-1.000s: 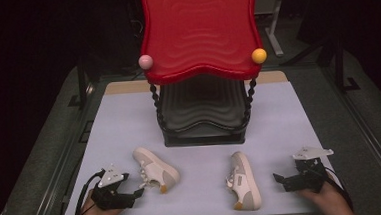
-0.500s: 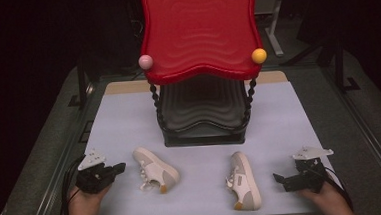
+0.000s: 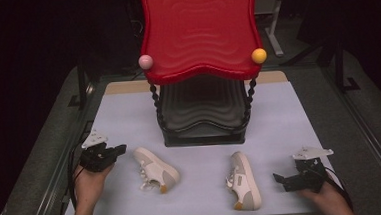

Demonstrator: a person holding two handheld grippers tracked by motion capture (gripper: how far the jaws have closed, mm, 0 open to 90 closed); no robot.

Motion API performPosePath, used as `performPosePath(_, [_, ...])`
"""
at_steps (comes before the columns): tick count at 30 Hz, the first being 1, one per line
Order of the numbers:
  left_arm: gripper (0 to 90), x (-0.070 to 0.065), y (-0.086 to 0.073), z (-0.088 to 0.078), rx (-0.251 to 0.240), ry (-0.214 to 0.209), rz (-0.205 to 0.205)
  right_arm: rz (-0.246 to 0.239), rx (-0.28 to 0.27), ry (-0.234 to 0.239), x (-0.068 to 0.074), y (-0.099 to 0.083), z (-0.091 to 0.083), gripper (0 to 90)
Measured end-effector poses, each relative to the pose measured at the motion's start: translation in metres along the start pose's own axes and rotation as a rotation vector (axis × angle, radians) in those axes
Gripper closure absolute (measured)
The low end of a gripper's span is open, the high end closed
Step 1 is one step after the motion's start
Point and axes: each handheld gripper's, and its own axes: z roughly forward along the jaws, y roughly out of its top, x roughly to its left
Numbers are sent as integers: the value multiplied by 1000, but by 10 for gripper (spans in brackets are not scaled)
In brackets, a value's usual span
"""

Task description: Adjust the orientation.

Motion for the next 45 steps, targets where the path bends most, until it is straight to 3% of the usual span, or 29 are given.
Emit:
performPosePath(7, [897, -2, 7, 16, -10, -29, 3, 0, 0, 1, 0, 0, 0, 0])
performPosePath(13, [898, -12, 9, 23, 3, -43, 42, 0, 0, 1, 0, 0, 0, 0])
performPosePath(19, [898, -14, 7, 22, -6, -62, 27, 1, 0, 1, 0, 0, 0, 0])
performPosePath(33, [898, -51, 6, 23, -2, -139, 98, -1, -1, 1, 0, 0, 0, 0])
performPosePath(45, [898, -65, 6, 25, 0, -189, 107, 0, -1, 1, 0, 0, 0, 0])
